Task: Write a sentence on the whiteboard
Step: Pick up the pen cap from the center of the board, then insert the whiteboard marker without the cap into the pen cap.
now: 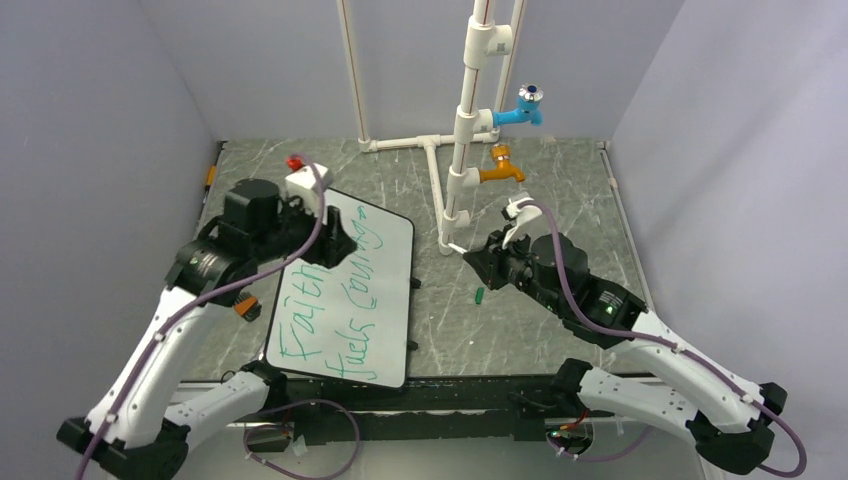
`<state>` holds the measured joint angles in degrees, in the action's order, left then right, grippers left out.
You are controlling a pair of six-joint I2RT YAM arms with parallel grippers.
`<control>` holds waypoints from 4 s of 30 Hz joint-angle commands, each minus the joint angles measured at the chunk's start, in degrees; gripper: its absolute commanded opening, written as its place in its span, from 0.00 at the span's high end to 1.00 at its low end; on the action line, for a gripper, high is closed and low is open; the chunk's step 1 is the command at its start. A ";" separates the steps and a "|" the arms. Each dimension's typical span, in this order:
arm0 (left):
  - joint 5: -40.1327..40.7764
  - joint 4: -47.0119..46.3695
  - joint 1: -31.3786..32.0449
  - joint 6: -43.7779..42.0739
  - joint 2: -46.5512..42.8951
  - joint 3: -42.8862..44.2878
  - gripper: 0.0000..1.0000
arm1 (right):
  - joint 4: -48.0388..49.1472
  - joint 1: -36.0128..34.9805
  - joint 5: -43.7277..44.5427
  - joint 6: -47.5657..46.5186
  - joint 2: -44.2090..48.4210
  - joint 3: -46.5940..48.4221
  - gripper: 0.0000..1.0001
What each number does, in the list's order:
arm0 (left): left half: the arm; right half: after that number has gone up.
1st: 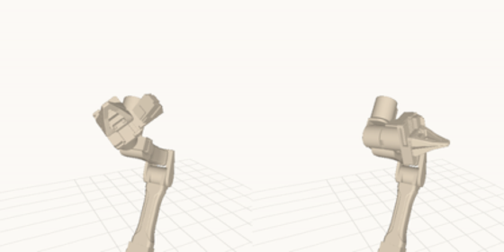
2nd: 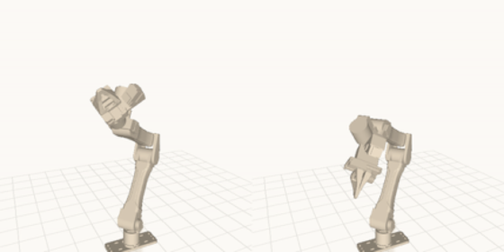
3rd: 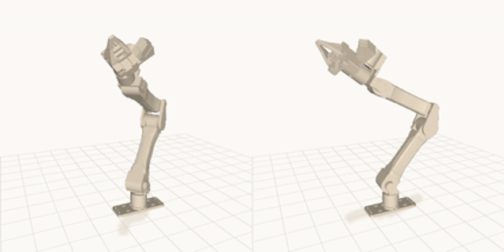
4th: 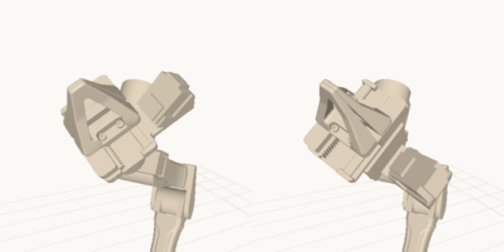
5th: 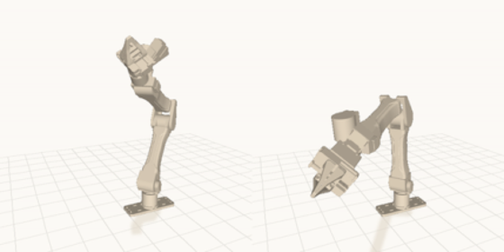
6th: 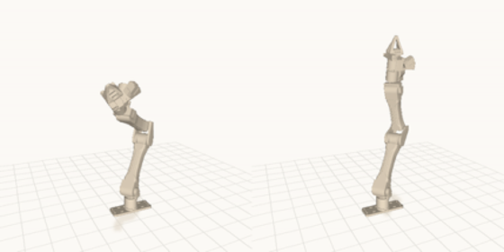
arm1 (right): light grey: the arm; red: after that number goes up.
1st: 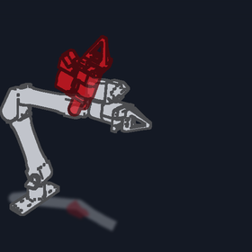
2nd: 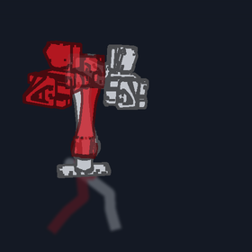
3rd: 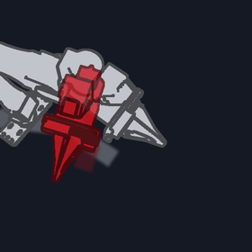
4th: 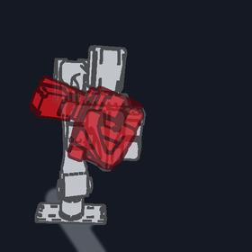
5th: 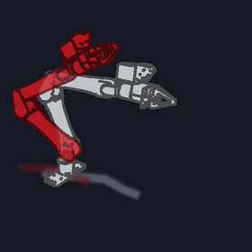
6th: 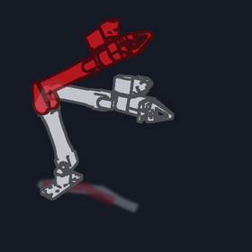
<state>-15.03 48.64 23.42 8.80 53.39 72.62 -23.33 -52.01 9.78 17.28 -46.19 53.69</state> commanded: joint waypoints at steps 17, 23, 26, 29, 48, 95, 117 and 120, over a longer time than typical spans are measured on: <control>13.87 -26.81 30.81 11.66 18.58 -7.65 0.30 | -20.26 -0.24 32.18 12.87 8.19 1.31 1.00; 20.57 -26.24 36.66 13.66 31.16 -1.57 0.30 | -21.03 -0.25 34.47 12.88 8.77 2.26 1.00; 23.54 -26.82 38.32 15.56 36.45 1.02 0.30 | -21.35 -0.18 35.51 12.78 9.17 2.84 1.00; 25.18 -28.66 39.41 17.19 40.81 2.70 0.31 | -21.43 -0.20 36.16 12.57 9.87 3.08 1.00; 31.52 -28.78 41.88 20.23 59.58 13.28 0.40 | -19.88 -0.20 35.12 10.76 13.45 2.23 1.00; 31.38 -31.54 42.19 26.15 63.71 12.60 1.00 | -18.79 -0.20 35.64 9.22 14.41 2.70 1.00; 47.65 -27.16 42.66 27.33 21.54 0.75 1.00 | -7.78 -0.25 26.88 3.39 15.75 2.61 1.00; 49.65 -28.67 41.57 26.41 15.11 -2.69 1.00 | -4.46 -0.16 22.60 1.67 15.77 2.03 1.00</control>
<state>28.86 20.71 66.04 35.27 76.27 72.75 -34.81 -52.01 38.26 22.09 -30.89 55.11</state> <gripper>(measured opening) 0.033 0.121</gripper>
